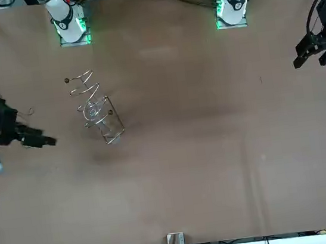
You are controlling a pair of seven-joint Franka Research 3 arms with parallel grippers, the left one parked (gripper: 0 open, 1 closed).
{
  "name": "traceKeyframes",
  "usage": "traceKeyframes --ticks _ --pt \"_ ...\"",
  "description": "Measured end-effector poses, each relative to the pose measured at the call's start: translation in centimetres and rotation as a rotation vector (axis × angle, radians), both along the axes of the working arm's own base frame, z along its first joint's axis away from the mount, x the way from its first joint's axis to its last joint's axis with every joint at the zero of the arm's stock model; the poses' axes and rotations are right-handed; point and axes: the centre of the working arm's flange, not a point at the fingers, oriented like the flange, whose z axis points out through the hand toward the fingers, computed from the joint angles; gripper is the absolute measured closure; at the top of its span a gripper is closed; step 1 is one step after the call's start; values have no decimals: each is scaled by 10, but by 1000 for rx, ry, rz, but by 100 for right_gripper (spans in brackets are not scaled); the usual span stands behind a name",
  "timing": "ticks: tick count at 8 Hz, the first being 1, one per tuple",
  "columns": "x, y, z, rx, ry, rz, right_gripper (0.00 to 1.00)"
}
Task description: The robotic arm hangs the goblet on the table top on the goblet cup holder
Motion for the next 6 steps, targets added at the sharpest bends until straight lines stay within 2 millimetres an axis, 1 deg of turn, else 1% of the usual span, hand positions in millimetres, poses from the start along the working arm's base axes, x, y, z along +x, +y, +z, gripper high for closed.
traceKeyframes --ticks 1,3,4,6 --pt "2 -9 1 -101 -40 93 0" --pt "4 -22 0 -240 -64 222 0" --pt "4 -26 2 -284 -66 259 0" --pt "1 -29 8 -314 -53 284 0"
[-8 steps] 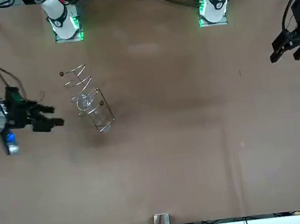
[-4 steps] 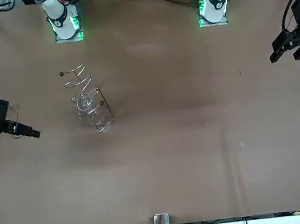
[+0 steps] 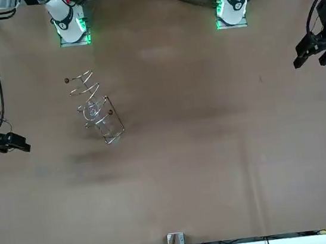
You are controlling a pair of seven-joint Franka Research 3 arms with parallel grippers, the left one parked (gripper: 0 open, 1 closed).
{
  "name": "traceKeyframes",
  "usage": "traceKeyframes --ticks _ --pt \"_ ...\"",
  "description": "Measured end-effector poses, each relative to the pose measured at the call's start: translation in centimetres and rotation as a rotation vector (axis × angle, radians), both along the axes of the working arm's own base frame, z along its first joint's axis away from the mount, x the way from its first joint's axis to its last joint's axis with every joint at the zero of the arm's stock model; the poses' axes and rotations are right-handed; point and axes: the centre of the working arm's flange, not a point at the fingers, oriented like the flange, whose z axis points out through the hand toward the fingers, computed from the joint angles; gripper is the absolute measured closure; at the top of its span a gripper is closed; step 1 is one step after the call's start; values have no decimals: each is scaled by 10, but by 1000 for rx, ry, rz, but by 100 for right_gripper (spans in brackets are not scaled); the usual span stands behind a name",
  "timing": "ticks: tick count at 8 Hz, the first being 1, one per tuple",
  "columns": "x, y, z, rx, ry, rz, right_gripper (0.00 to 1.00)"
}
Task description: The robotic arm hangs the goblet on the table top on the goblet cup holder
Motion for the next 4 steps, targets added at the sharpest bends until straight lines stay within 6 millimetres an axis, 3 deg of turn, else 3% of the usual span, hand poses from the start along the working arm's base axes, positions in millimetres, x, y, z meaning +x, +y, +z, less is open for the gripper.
traceKeyframes --ticks 2,4 --pt "-11 0 18 -2 23 -4 0" --pt "-37 -8 59 4 24 -23 0"
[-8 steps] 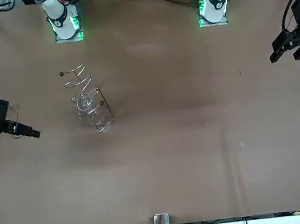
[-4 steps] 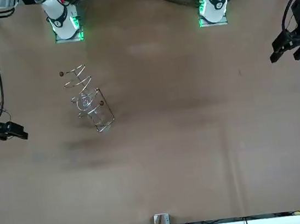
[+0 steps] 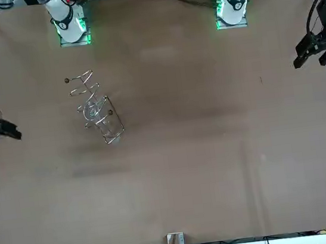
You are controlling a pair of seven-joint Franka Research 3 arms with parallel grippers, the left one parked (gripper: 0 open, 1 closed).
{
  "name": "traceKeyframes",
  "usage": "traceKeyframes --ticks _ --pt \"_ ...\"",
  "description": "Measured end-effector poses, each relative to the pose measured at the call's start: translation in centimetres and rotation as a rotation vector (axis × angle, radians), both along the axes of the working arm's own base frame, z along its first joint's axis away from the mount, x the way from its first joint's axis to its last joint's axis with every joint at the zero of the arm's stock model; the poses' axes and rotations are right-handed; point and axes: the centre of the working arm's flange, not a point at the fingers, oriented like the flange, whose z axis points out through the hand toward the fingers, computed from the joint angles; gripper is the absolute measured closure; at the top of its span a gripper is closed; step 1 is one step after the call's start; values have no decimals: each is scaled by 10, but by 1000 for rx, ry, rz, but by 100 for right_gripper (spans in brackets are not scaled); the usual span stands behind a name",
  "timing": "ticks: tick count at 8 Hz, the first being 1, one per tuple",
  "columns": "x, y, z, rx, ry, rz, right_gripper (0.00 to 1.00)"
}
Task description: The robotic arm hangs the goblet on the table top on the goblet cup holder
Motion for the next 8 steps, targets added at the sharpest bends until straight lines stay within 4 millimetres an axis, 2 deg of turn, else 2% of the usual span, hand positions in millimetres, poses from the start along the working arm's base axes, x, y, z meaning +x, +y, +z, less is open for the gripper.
traceKeyframes --ticks 1,3,5,8 --pt "-15 -4 15 5 10 -10 0" --pt "-33 -7 26 18 13 -21 0" --pt "-38 -7 23 23 24 -31 0" --pt "-43 -10 7 24 64 -49 0"
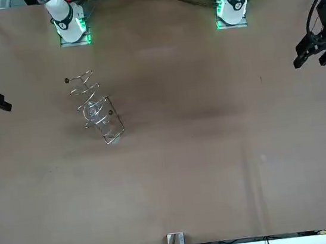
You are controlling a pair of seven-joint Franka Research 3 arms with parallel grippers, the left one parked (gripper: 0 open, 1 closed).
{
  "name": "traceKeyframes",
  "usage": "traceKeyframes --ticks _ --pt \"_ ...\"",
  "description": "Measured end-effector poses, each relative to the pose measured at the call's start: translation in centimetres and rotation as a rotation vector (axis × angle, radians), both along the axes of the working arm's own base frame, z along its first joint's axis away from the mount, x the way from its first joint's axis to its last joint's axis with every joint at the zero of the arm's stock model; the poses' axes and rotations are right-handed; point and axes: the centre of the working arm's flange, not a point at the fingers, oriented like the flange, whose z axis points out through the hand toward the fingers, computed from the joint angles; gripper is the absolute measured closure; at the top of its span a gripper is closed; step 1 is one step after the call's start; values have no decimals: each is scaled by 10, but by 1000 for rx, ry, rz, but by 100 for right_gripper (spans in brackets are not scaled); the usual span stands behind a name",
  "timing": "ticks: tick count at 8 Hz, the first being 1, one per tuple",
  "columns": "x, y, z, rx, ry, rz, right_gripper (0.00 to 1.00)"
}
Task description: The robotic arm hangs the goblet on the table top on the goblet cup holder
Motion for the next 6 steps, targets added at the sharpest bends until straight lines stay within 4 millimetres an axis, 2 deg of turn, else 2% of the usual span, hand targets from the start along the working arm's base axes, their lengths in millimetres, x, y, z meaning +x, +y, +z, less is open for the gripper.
traceKeyframes --ticks 6 --pt "-15 0 -6 1 24 -6 0"
